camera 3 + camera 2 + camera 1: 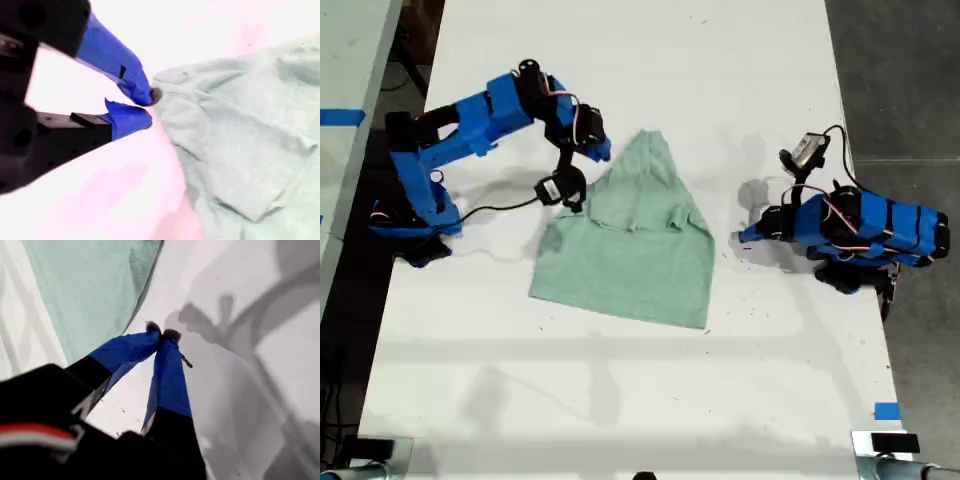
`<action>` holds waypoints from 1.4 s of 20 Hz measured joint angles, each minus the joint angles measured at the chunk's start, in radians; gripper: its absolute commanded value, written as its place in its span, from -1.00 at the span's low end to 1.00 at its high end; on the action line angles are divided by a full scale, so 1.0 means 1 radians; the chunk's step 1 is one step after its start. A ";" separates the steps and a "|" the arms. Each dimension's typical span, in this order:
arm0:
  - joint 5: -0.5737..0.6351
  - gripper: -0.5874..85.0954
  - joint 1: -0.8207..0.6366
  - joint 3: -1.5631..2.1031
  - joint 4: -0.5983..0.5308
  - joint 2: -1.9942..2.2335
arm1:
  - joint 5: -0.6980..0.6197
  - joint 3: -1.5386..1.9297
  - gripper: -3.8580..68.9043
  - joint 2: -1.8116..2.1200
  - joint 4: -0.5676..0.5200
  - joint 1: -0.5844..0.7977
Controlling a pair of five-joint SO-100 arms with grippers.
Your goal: Fold t shirt
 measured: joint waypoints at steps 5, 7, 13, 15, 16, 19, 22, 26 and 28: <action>-0.083 -0.99 0.058 0.620 -0.166 0.709 | 0.000 0.000 -0.85 0.000 0.000 0.000; -0.201 -0.99 0.172 1.009 -0.314 1.049 | 0.000 0.000 -0.85 0.000 0.000 0.000; -0.261 -0.99 0.247 1.977 -0.525 1.962 | 0.000 0.000 -0.85 0.000 0.000 0.000; -0.216 -0.99 0.244 2.045 -0.531 1.991 | 0.002 0.000 -0.85 0.000 0.000 0.000; -0.212 -0.99 0.242 2.045 -0.531 2.010 | 0.002 0.000 -0.85 0.000 0.000 0.000; -0.212 -0.99 0.236 2.065 -0.518 2.023 | 0.005 0.000 -0.85 0.000 0.000 0.000; -0.212 -0.99 0.236 2.065 -0.509 2.023 | 0.009 0.000 -0.85 0.000 0.000 0.000; -0.212 -0.99 0.232 2.065 -0.505 2.023 | 0.009 0.000 -0.85 0.000 0.000 0.000; -0.212 -0.99 0.225 2.065 -0.499 2.023 | 0.009 0.000 -0.85 0.000 0.000 0.000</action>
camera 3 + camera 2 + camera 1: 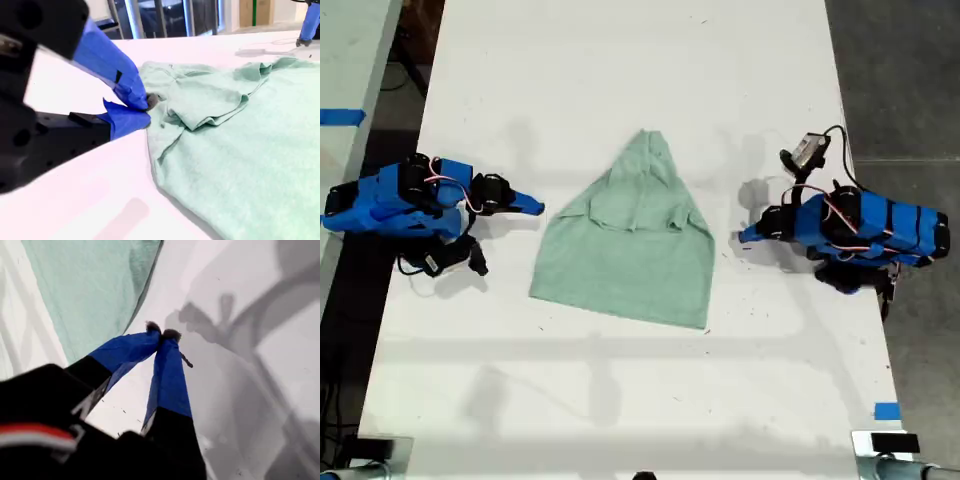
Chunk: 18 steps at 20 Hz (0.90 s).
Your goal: Fold t shirt
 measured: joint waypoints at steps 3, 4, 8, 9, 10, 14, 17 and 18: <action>0.000 -0.99 -0.005 0.000 0.002 0.000 | 0.003 0.000 -0.85 0.000 0.000 0.000; 0.000 -0.99 -0.005 0.000 0.002 0.000 | 0.003 0.000 -0.85 0.000 0.000 0.000; 0.000 -0.99 -0.005 0.000 0.002 0.000 | 0.003 0.000 -0.85 0.000 0.000 0.000; 0.000 -0.99 -0.005 0.002 0.002 0.000 | 0.003 0.000 -0.85 0.000 0.000 0.000; 0.000 -0.99 -0.005 0.002 0.002 0.000 | 0.003 0.000 -0.85 0.000 0.000 0.000; 0.000 -0.99 -0.005 0.002 0.002 0.000 | 0.003 0.000 -0.85 0.000 0.000 0.000; -0.006 -0.99 -0.005 0.002 0.002 0.000 | 0.003 0.000 -0.85 0.000 0.000 0.000; -0.009 -0.99 -0.005 0.002 0.002 0.000 | 0.003 0.000 -0.85 0.000 0.000 0.000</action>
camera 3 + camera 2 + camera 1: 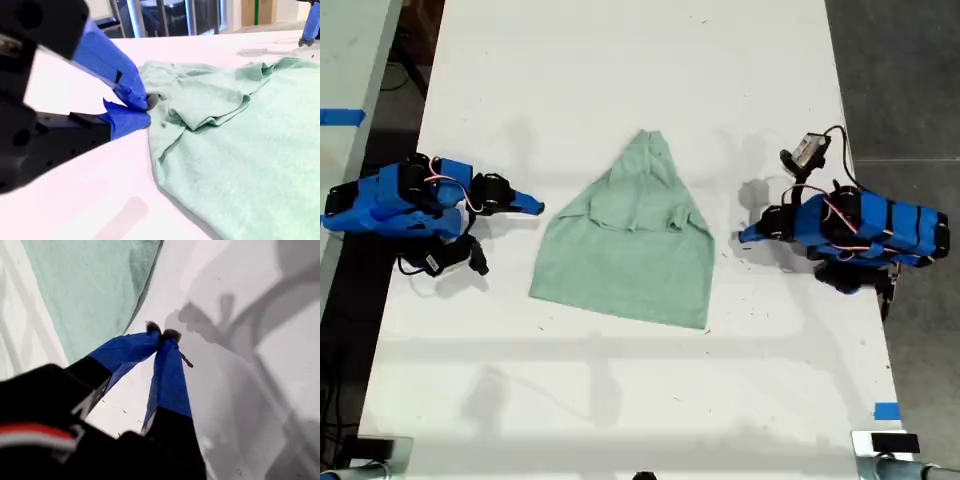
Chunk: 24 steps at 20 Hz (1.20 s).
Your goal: Fold t shirt
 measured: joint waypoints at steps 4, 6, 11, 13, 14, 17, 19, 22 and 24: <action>0.000 -0.99 0.000 0.000 0.000 0.000 | 0.000 0.000 -0.85 0.000 0.000 0.000; 0.000 -0.99 0.000 0.000 0.000 0.000 | 0.000 0.000 -0.85 0.000 0.000 -0.003; 0.000 -0.99 0.000 0.000 0.000 0.000 | 0.000 0.000 -0.85 0.000 0.000 -0.005; 0.000 -0.99 -0.002 0.000 0.000 0.000 | 0.006 0.000 -0.85 0.000 0.000 -0.005; 0.000 -0.99 -0.002 0.000 0.000 0.000 | 0.008 0.000 -0.85 0.000 0.000 -0.005; 0.000 -0.99 -0.002 0.000 0.000 0.000 | 0.014 0.000 -0.85 0.000 0.000 -0.005; 0.000 -0.99 -0.002 0.000 0.000 0.000 | 0.015 0.000 -0.85 0.000 0.000 -0.005; 0.000 -0.99 -0.002 0.000 0.000 0.000 | 0.015 0.000 -0.85 0.000 0.000 -0.005; 0.000 -0.99 -0.002 0.000 0.000 0.000 | 0.015 0.000 -0.85 0.000 0.000 -0.005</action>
